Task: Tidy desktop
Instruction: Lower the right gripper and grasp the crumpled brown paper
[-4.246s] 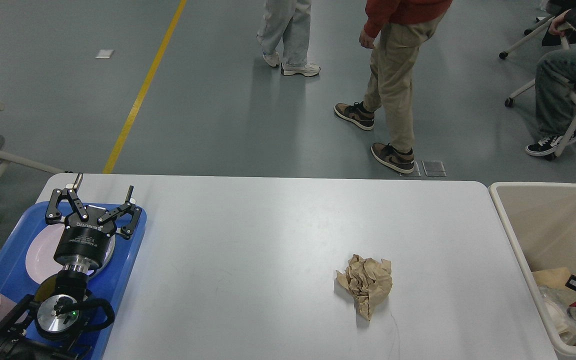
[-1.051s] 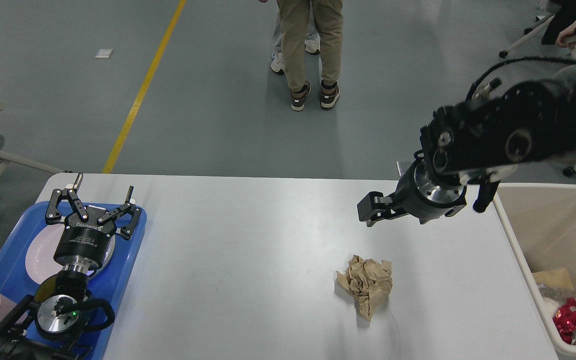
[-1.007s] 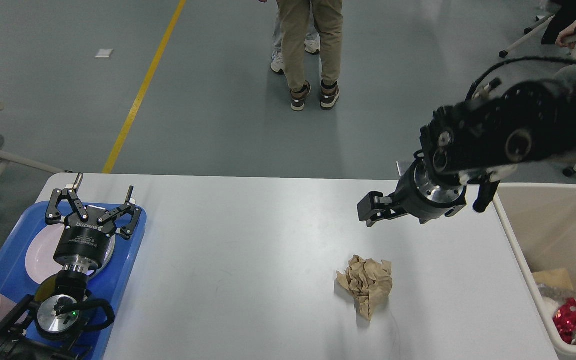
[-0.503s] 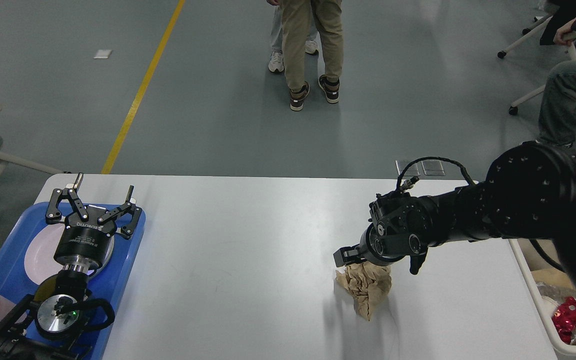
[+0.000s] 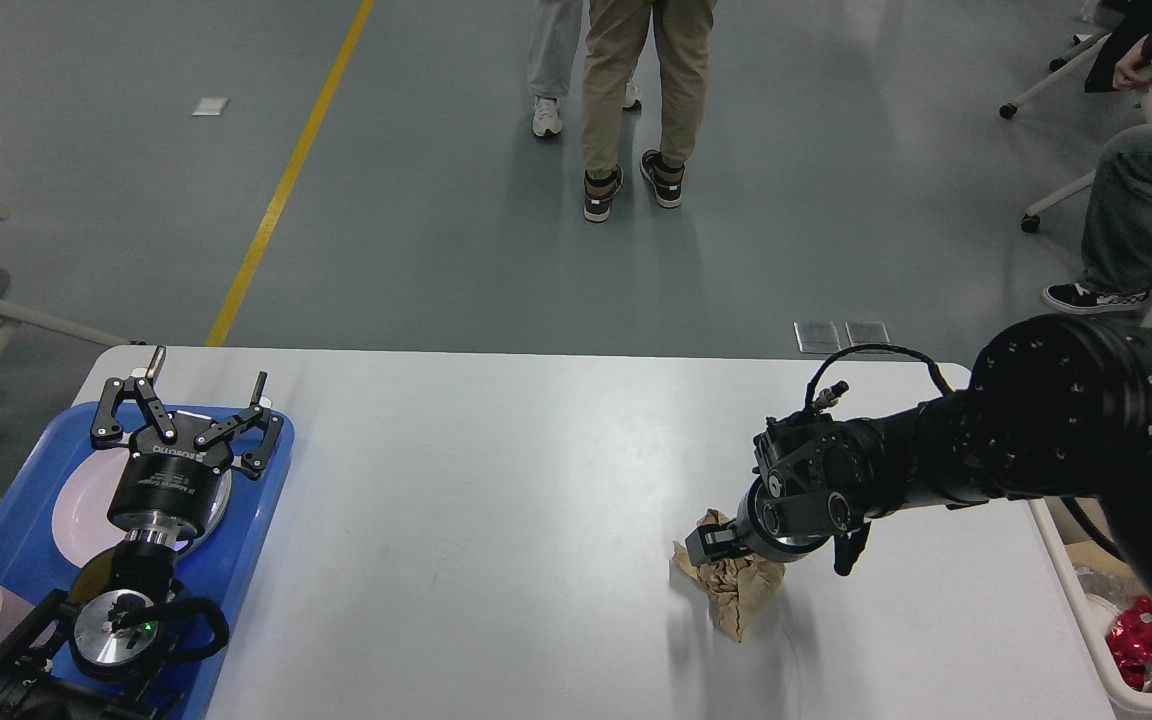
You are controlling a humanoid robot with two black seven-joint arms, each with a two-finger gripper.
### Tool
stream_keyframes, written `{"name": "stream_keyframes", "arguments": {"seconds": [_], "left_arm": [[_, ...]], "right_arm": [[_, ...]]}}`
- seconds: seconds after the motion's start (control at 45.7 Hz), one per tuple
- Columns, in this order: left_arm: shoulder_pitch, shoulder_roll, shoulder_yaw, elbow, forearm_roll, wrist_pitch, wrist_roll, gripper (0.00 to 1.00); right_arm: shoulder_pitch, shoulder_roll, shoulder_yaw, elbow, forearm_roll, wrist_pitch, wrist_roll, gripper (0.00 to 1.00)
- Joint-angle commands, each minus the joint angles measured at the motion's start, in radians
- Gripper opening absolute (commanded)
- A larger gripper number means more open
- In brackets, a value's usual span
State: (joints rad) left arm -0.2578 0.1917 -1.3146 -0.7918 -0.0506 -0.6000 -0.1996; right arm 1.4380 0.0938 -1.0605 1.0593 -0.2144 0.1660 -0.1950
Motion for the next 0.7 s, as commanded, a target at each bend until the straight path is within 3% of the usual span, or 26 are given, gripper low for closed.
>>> {"name": "stream_keyframes", "arguments": {"seconds": [0.0, 0.175, 0.306, 0.438, 0.591, 0.679], "left_arm": [[0.000, 0.000, 0.000, 0.000, 0.000, 0.000, 0.000, 0.96], [0.000, 0.000, 0.000, 0.000, 0.000, 0.000, -0.001, 0.96], [0.000, 0.000, 0.000, 0.000, 0.000, 0.000, 0.000, 0.96], [0.000, 0.000, 0.000, 0.000, 0.000, 0.000, -0.001, 0.96], [0.000, 0.000, 0.000, 0.000, 0.000, 0.000, -0.001, 0.96], [-0.001, 0.000, 0.000, 0.000, 0.000, 0.000, -0.001, 0.96]], "right_arm": [[-0.019, 0.001, 0.005, -0.005, 0.001, -0.006, -0.001, 1.00], [-0.056, 0.004, 0.005, -0.025, 0.001, -0.049, -0.001, 1.00], [-0.064, 0.001, 0.007, -0.025, 0.006, -0.060, -0.001, 0.72], [-0.067, 0.000, 0.008, -0.024, 0.006, -0.060, -0.001, 0.67], [-0.064, 0.000, 0.008, -0.022, 0.015, -0.056, -0.001, 0.28], [-0.065, 0.001, 0.008, -0.019, 0.017, -0.054, -0.001, 0.14]]}}
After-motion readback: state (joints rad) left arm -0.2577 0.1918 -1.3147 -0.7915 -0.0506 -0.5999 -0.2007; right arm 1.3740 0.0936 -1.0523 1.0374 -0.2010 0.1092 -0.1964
